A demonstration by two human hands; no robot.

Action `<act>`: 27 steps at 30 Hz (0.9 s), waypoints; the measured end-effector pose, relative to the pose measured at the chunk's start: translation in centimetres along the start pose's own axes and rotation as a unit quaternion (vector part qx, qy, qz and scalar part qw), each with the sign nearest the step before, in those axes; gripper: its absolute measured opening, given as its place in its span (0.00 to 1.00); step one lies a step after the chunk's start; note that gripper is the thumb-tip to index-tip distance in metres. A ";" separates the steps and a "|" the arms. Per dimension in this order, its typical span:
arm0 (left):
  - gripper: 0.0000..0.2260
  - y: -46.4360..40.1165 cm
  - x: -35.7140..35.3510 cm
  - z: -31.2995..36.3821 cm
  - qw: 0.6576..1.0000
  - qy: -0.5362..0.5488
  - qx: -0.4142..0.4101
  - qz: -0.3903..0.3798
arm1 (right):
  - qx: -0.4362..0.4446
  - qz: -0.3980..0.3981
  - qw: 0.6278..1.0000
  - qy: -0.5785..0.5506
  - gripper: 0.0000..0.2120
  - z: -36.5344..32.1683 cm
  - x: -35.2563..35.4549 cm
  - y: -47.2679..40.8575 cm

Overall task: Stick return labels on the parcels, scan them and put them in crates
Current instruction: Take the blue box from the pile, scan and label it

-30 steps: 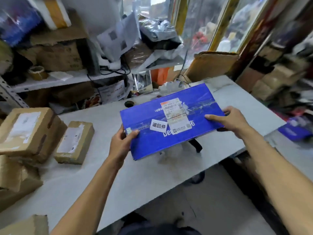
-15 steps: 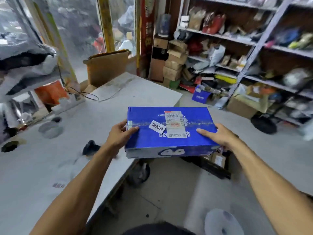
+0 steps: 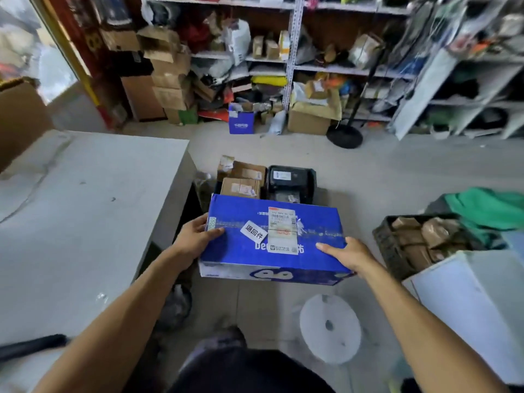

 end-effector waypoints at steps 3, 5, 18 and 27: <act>0.19 -3.9 -2.6 -0.9 0.999 -0.013 0.043 -0.031 | -0.036 0.001 0.999 -0.017 0.24 2.7 0.5 -1.6; 0.20 -6.6 -4.2 -1.3 0.997 -0.022 0.067 -0.038 | -0.057 0.000 0.998 -0.031 0.20 4.0 0.6 -3.4; 0.26 -32.2 -14.1 2.0 0.978 -0.038 0.200 -0.053 | -0.150 0.027 0.987 -0.044 0.17 3.7 6.1 -26.2; 0.22 -44.0 -18.0 2.1 0.958 -0.074 0.277 -0.015 | -0.180 0.029 0.983 -0.019 0.25 2.9 8.3 -39.4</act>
Point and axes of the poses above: each hand's wrist, its own y-axis away from the middle knuckle, its own x-axis out of the back of the hand, z = x × y, the point moved 7 cm from there along -y, towards the middle knuckle, and after that the axes turned 7 degrees about x, right-handed, at the moved point
